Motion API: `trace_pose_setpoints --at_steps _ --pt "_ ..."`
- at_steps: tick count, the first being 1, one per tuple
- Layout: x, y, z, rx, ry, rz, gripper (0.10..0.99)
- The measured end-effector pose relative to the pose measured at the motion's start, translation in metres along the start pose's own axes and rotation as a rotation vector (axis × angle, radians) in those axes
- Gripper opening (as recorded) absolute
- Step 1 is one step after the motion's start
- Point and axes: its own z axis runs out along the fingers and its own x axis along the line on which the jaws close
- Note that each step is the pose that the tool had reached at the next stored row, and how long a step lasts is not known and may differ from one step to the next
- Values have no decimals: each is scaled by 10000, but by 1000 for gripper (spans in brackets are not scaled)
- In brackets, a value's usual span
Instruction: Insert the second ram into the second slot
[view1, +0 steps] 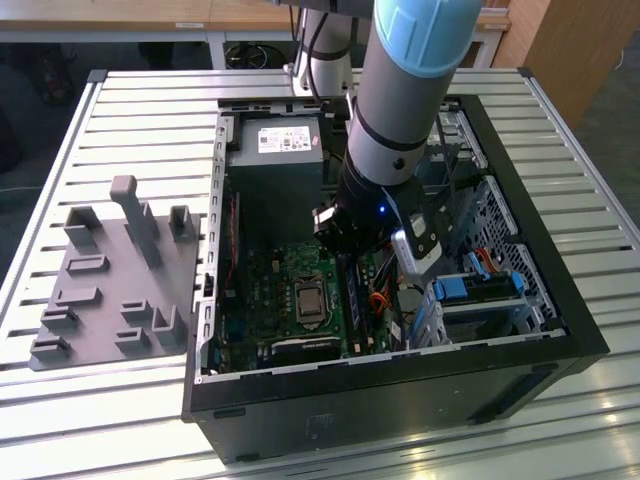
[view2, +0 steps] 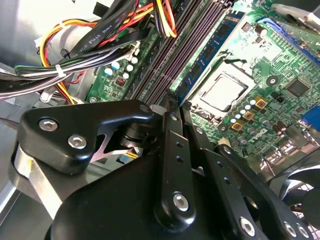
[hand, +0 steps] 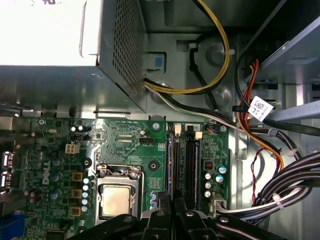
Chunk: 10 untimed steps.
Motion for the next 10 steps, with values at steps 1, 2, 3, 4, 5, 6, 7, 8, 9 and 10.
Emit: trace_pose_setpoints --at_steps 1,2,3,4,5,6,7,8,9,10 --pt "0 0 3 -1 -1 7 137" --pt "0 -1 4 1 -1 12 137" --pt "0 -1 5 0 -1 19 137" --pt "0 -1 6 1 -2 22 137" --pt "0 -1 9 -2 -2 26 137" --pt "0 -2 10 -3 -3 31 137" --pt "-1 -2 13 -3 -4 39 137" --pt "-5 -3 17 -5 -6 50 137" --pt "-9 -4 20 -5 -7 71 137" --pt "-13 -5 23 -6 -9 92 137"
